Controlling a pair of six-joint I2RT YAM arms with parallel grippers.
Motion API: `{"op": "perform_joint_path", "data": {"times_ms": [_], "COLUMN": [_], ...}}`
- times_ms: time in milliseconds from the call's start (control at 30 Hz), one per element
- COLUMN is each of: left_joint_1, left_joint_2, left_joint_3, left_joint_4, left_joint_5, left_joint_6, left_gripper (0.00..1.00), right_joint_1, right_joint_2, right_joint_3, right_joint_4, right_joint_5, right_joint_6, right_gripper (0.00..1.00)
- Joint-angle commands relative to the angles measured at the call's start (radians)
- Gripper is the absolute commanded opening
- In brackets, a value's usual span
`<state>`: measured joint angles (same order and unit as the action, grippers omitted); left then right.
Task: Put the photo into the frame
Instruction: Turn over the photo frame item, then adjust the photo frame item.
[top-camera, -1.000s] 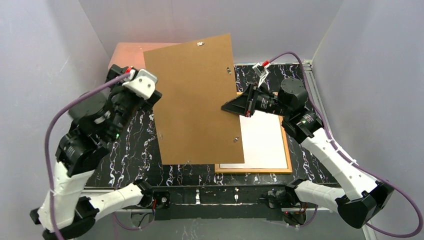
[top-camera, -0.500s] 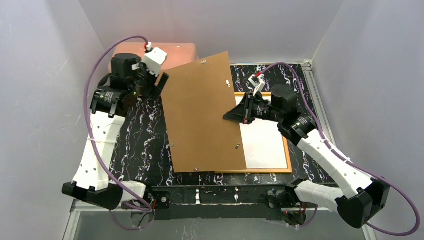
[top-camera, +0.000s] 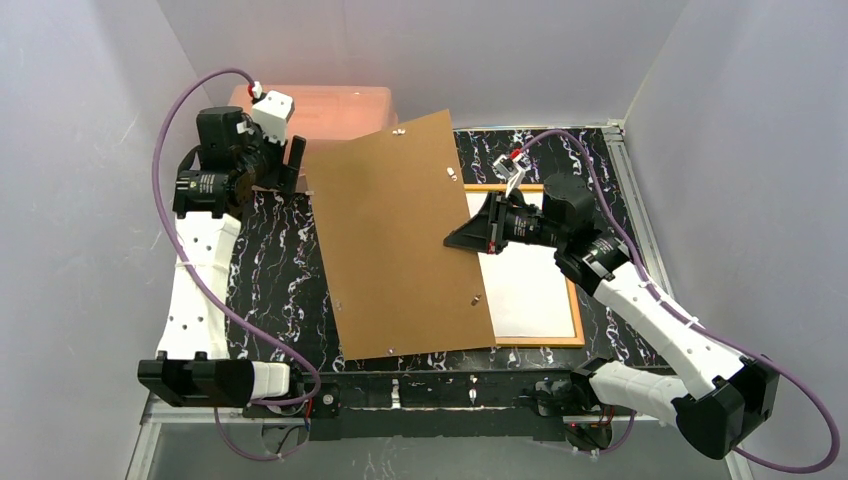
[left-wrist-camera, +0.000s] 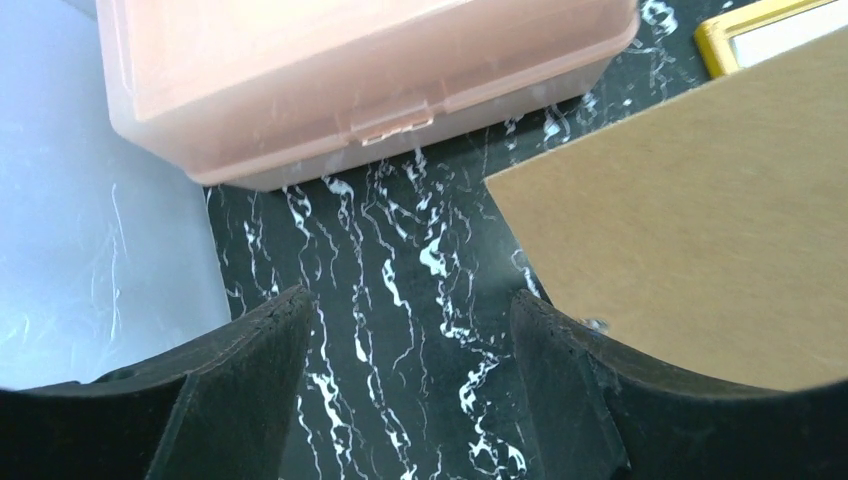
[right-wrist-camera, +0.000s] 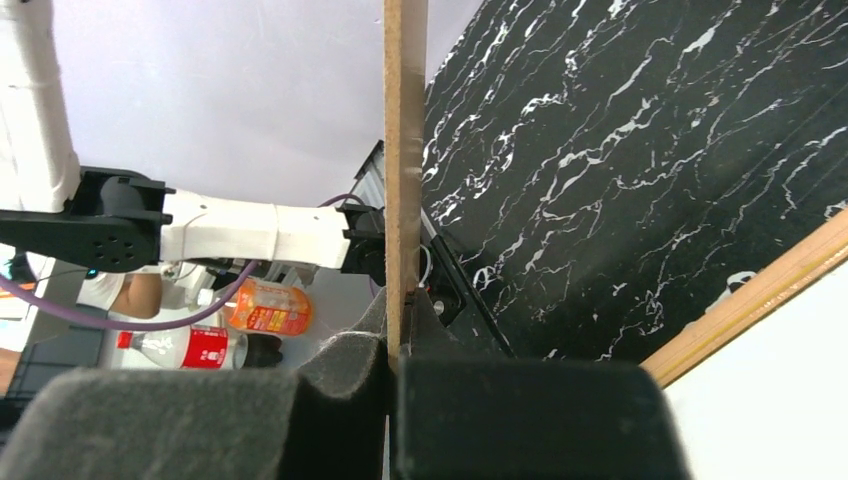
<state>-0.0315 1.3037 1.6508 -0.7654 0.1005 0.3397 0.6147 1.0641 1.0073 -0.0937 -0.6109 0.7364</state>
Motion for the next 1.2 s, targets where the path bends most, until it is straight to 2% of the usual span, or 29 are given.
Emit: {"op": "perform_joint_path", "data": {"times_ms": [0,133,600,867,1167], "left_joint_1": [0.03,0.072,0.074,0.074,0.074], "left_joint_2": [0.005,0.014,-0.018,-0.037,-0.05], "left_joint_3": [-0.063,-0.079,-0.115,-0.14,-0.151], "left_joint_4": [0.058,0.075,0.074,0.069,0.047], "left_joint_5": [0.014,0.009,0.087,0.119,0.195], "left_joint_6": [-0.005,-0.01,-0.067,-0.077,-0.08], "left_gripper": [0.7,0.7,0.7,0.7,0.68], "right_joint_1": [-0.005,-0.007,-0.015,-0.016,-0.016], "right_joint_2": [-0.028,-0.026,0.002,-0.001,-0.001], "right_joint_3": [0.001,0.003,-0.007,-0.075,-0.122], "right_joint_4": [0.203,0.221,0.322,0.461,0.527], "right_joint_5": [-0.08,-0.094,-0.103,-0.076,-0.05], "right_joint_6": [0.068,0.082,0.159,0.244,0.283], "right_gripper": [0.01,0.01,0.01,0.01,0.01]}}
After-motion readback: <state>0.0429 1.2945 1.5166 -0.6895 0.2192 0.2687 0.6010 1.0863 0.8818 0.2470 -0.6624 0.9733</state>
